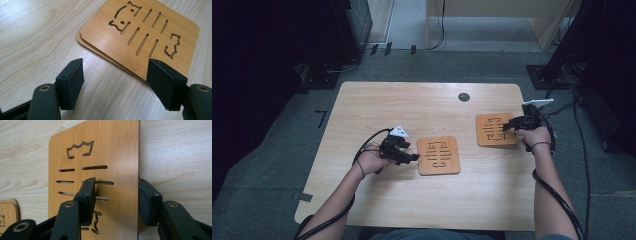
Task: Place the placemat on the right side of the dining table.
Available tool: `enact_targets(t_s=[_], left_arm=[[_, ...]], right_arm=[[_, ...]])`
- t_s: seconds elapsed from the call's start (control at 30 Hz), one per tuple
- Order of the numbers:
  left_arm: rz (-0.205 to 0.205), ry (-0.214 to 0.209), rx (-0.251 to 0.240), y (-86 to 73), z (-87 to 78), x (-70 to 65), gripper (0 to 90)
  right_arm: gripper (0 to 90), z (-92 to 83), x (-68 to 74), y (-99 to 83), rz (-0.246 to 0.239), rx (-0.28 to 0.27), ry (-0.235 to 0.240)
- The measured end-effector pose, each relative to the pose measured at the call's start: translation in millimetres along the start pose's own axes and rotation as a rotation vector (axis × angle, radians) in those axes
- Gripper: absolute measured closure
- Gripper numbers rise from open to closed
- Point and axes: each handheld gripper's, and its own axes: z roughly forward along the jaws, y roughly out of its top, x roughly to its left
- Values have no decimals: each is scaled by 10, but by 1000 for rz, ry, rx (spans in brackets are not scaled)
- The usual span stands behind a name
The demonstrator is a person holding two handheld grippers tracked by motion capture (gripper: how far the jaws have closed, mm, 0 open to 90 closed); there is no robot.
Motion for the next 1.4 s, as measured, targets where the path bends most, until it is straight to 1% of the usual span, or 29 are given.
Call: enact_targets(t_s=[0.17,0.4,0.43,0.7,0.77,0.83,0.97,1.17,1.37,1.4], left_arm=[[-2,3,-3,2,-1,4,291],[-2,4,-2,-3,2,6,291],[-3,3,-1,-4,4,7,291],[-2,6,6,-8,10,7,291],[-4,7,5,-12,12,7,291],[-3,7,6,-14,10,10,290],[-3,8,4,-16,6,11,289],[-2,7,8,-19,9,10,288],[-1,8,10,-19,13,5,288],[-1,8,10,-20,13,5,288]], right_arm=[[531,32,-2,-8,1,3,2],[513,72,-3,-27,-11,4,-13],[502,69,-13,-30,-9,-1,-7],[492,61,-12,-44,-18,-7,-1],[483,50,16,-52,-33,-13,-6],[482,36,29,-60,-40,-20,4],[472,21,54,-76,-54,-31,3],[461,6,118,-128,-111,-45,3],[437,-1,183,-167,-133,-57,6],[437,0,204,-180,-146,-62,9]])
